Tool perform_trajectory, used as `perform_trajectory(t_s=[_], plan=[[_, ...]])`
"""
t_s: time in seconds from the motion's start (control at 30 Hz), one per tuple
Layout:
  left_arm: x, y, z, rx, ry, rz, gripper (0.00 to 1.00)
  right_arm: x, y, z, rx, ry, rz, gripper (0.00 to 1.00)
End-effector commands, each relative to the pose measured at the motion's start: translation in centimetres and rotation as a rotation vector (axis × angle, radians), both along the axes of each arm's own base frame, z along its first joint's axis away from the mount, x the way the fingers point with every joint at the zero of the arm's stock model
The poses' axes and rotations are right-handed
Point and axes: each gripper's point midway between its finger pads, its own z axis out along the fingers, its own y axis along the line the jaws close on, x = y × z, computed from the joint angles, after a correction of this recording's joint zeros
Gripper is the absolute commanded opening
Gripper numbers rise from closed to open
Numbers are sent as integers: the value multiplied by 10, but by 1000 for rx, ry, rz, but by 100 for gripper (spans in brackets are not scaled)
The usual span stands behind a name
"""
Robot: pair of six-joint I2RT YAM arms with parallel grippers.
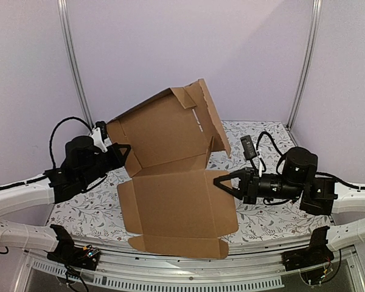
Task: Fold the paper box
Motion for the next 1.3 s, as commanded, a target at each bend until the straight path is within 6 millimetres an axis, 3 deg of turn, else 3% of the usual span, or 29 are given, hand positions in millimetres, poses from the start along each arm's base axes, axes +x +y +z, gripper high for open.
perform_trajectory(t_s=[0.0,0.5,0.77,0.93,1.13,1.27], plan=[[-5,-10,19,-107,-12,-61,0,-14,11,17,87,-30,96,2],[-17,-39,53,-240,-34,-237,0,-17,54,18,136,-39,242,2],[-18,-40,55,-234,-36,-245,0,-8,50,11,110,-38,218,8],[-17,-40,62,-215,-55,-245,0,-5,39,4,39,-45,179,21],[-14,-35,61,-166,-71,-219,0,-6,18,-4,-95,-114,147,45],[-14,-32,57,-124,-74,-210,0,-10,-4,1,-187,-181,125,60]])
